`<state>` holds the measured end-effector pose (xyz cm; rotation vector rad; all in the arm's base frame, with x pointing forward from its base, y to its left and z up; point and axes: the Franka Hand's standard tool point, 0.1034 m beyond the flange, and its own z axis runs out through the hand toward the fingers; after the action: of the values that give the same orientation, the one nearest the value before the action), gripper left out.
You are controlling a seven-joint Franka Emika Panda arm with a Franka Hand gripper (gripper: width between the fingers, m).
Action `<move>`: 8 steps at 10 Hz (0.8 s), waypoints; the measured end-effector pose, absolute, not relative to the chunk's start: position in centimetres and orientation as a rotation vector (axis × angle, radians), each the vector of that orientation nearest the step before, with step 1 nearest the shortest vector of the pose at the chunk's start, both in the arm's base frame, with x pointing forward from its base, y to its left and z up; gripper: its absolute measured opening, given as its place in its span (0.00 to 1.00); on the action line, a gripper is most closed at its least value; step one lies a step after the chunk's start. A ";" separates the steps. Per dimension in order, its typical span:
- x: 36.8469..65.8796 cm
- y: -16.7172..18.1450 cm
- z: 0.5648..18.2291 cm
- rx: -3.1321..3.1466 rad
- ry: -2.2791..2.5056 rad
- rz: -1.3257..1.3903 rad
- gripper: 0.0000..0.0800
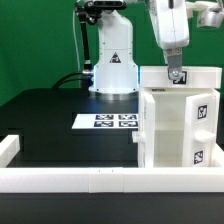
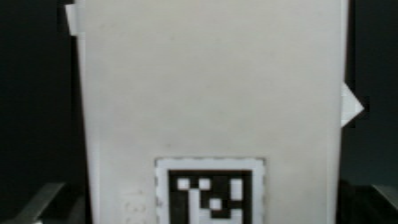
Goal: Assemble cabinet
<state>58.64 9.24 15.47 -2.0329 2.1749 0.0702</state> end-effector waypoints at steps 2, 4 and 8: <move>58.9 9.4 16.6 -2.139 2.061 0.080 0.81; 58.9 10.0 18.3 -2.228 1.947 0.098 0.81; 59.1 10.1 18.4 -2.492 1.588 0.073 0.81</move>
Offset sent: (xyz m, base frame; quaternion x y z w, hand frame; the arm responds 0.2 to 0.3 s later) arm -0.0011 0.0152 0.0407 -0.0235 -0.0459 -0.0485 0.9975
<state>59.08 10.13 18.39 -2.4921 1.5881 0.0732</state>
